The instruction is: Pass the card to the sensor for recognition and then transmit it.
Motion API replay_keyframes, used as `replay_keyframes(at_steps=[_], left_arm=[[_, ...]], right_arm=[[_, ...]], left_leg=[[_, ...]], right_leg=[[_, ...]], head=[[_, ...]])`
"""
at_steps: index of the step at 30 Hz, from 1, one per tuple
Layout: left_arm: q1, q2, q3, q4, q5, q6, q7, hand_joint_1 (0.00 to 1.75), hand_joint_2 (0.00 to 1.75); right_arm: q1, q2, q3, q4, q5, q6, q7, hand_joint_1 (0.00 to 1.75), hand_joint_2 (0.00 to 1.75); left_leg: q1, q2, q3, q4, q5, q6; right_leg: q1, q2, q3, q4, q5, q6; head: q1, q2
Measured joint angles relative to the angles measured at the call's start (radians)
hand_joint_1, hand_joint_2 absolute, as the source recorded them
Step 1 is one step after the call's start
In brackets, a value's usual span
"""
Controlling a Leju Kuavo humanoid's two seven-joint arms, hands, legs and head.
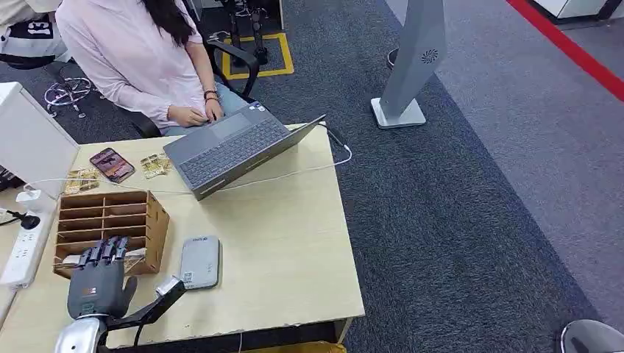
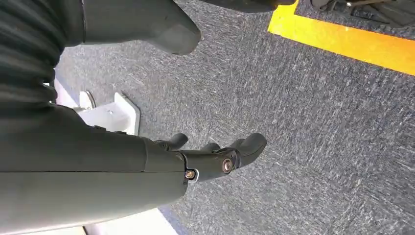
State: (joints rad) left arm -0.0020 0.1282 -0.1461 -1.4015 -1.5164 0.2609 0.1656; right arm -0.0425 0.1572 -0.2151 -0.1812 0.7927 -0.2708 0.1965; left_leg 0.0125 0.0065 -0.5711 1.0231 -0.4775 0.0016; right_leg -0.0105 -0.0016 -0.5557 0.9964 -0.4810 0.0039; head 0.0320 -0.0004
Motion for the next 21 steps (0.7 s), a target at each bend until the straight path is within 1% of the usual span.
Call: replay_keyframes(at_steps=[11,21], left_arm=[[-0.010,-0.009,0.000,0.002,0.003,-0.021,-0.010,1.75,1.75],[-0.014,-0.013,0.000,0.002,0.004,-0.022,-0.010,1.75,1.75]], right_arm=[[0.000,0.000,-0.002,0.000,0.013,0.000,-0.003,0.00,1.75],[0.000,0.000,-0.002,0.000,0.013,0.000,-0.003,0.00,1.75]], left_leg=[[0.000,0.000,0.000,0.000,0.000,0.000],[0.000,0.000,0.000,0.000,0.000,0.000]], right_leg=[[0.000,0.000,0.000,0.000,0.000,0.000],[0.000,0.000,0.000,0.000,0.000,0.000]], head=[[0.000,0.000],[0.000,0.000]])
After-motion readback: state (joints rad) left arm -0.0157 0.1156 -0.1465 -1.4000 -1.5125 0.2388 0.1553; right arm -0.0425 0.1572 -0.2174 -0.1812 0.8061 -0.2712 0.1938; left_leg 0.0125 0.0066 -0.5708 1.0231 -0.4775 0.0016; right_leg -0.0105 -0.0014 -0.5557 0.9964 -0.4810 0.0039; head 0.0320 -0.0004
